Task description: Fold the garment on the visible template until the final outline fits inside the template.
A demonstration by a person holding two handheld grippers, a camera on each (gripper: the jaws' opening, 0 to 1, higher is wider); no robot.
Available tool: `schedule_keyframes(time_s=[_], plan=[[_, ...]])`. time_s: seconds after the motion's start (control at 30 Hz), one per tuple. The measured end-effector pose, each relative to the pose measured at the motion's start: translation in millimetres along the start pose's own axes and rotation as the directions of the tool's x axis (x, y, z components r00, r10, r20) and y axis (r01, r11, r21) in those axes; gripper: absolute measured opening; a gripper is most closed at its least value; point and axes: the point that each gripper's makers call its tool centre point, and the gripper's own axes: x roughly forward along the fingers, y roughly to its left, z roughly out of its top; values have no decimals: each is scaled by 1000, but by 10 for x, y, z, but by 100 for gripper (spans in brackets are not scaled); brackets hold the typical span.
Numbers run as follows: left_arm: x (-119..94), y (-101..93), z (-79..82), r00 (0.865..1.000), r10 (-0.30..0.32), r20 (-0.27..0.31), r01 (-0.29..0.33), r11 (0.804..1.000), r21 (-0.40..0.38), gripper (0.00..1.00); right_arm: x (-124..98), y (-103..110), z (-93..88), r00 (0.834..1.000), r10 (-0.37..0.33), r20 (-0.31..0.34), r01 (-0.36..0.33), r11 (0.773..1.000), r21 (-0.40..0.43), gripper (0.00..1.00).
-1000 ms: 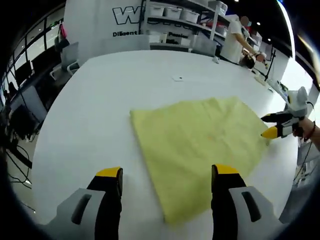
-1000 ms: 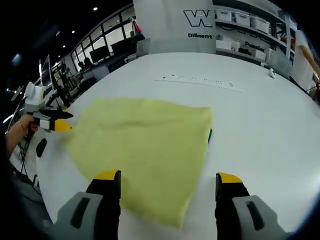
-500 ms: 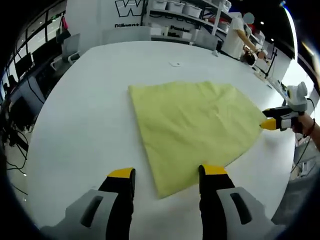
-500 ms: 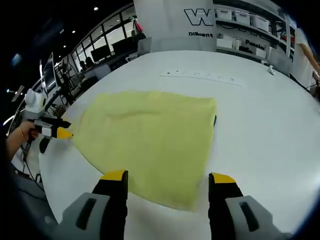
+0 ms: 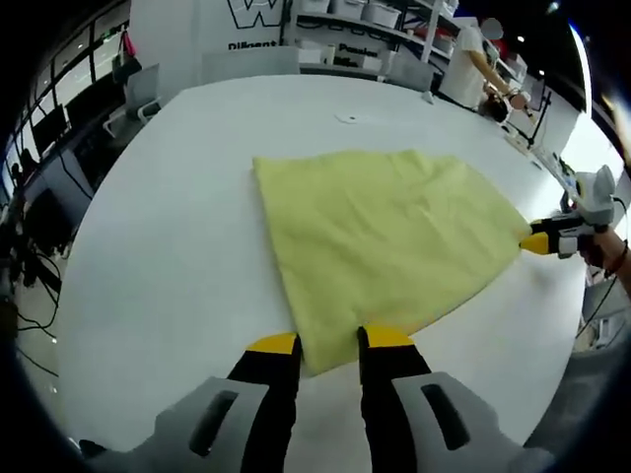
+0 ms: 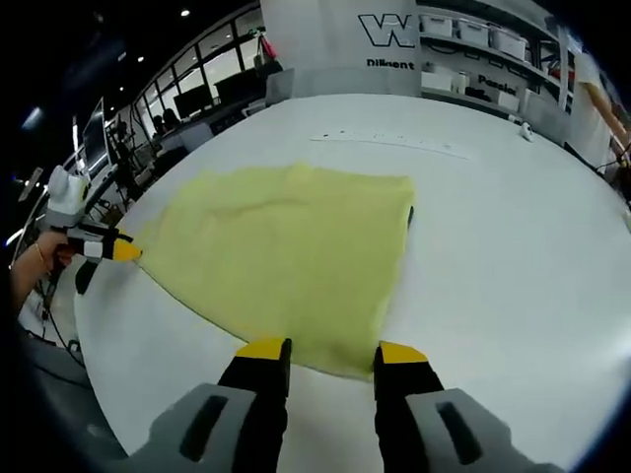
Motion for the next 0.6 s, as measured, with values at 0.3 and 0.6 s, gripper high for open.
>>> schedule_keyframes(time_s=[0.3, 0.6], plan=[[18, 17, -89, 999, -9, -35, 6, 996, -92, 9, -42, -108, -64, 999, -41, -28, 39, 997, -64, 2], [-2, 10, -124, 999, -14, -37, 9, 993, -121, 6, -73, -90, -97, 999, -33, -41, 30, 998, -61, 0]])
